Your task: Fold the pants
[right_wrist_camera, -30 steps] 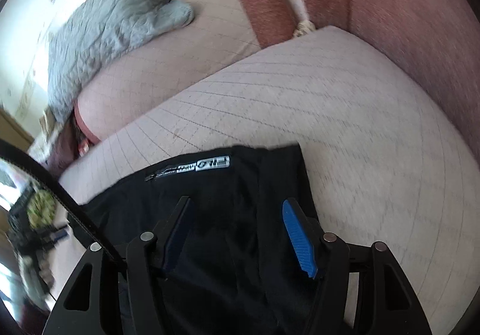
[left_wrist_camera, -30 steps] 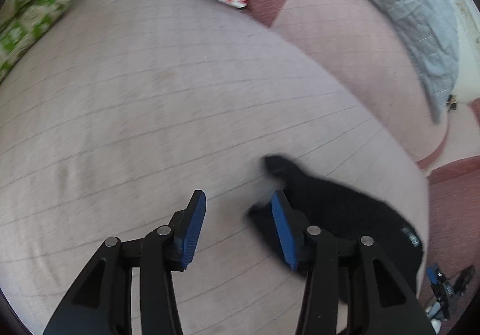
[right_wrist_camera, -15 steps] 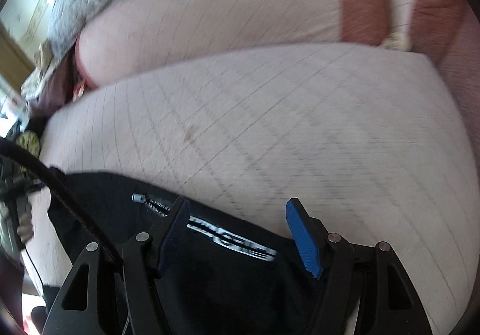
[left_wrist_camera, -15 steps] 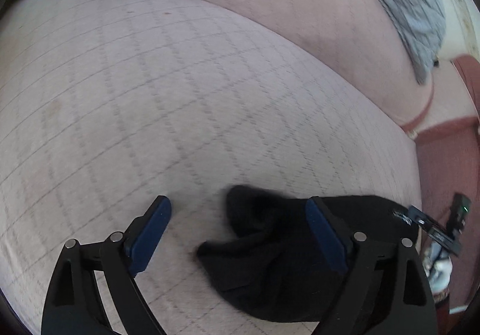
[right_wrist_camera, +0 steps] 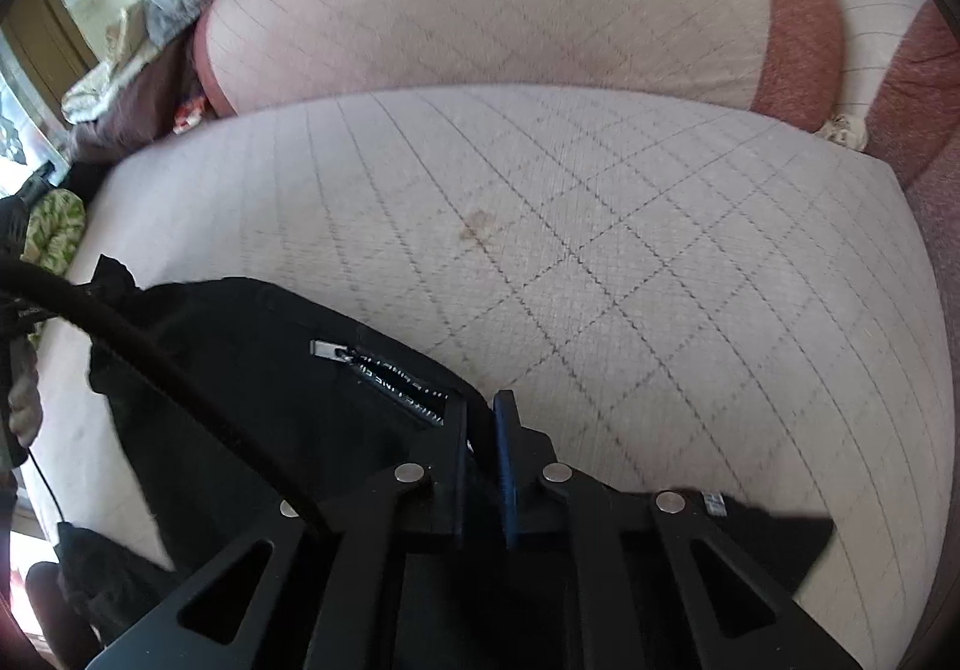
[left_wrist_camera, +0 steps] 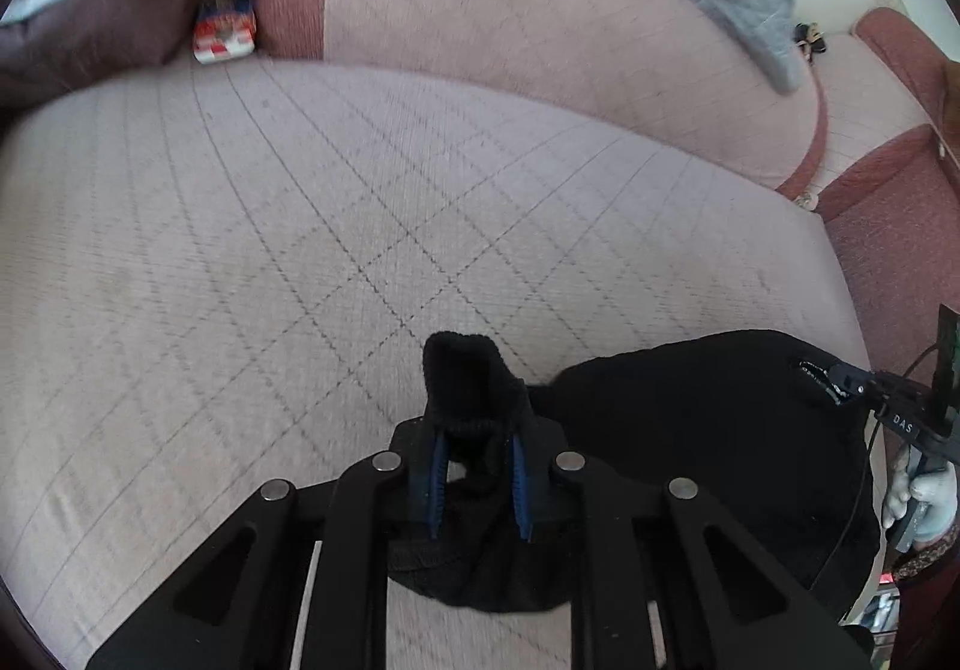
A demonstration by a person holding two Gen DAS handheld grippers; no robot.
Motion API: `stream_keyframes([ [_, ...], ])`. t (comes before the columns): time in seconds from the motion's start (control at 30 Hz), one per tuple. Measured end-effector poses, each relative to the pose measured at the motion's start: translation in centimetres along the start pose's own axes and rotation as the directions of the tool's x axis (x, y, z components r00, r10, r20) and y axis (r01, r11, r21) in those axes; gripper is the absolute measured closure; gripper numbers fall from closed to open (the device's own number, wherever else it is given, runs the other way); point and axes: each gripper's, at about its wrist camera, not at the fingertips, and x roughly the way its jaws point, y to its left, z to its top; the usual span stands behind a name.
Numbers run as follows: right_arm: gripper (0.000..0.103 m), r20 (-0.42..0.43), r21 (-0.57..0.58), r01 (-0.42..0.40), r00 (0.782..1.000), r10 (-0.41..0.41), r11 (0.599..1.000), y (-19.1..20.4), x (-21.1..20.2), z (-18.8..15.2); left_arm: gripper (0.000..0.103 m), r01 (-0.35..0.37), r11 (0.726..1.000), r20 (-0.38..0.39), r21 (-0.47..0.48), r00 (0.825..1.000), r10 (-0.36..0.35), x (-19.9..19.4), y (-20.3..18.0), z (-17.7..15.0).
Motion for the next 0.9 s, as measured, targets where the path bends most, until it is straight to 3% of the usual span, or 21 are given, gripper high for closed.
stream_keyframes([
  [0.13,0.096,0.049,-0.020,0.006,0.999,-0.005,1.000,1.5,-3.8,-1.8,0.087,0.028,1.000,0.082,0.012,0.996,-0.029,-5.0,0.0,-2.3],
  [0.3,0.097,0.096,-0.040,-0.001,0.995,0.005,0.999,2.7,-9.4,-5.9,0.087,0.087,0.996,0.184,0.006,0.979,-0.087,-11.1,0.4,-7.0],
  [0.47,0.097,0.092,-0.057,-0.004,0.996,0.010,0.998,3.1,-13.6,-11.8,0.087,0.124,0.992,0.248,0.033,0.960,-0.128,-16.6,0.5,-14.4],
  [0.6,0.097,0.031,-0.075,-0.008,0.999,0.010,0.997,2.9,-15.1,-16.9,0.086,0.113,0.990,0.226,0.079,0.966,-0.128,-18.5,0.0,-21.2],
  [0.67,0.097,-0.022,-0.113,0.015,1.000,-0.017,0.993,3.3,-15.2,-19.3,0.083,0.082,0.989,0.179,0.121,0.978,-0.103,-18.5,-0.7,-24.8],
  [0.77,0.097,-0.095,-0.185,0.061,0.992,-0.079,0.981,3.9,-15.0,-21.8,0.083,0.025,0.987,0.143,0.160,0.989,-0.048,-18.8,-1.2,-28.3],
  [0.9,0.093,-0.169,-0.245,0.063,0.980,-0.106,0.968,4.3,-14.8,-22.9,0.080,0.033,0.992,0.146,0.123,0.988,-0.051,-20.9,-0.1,-31.1],
])
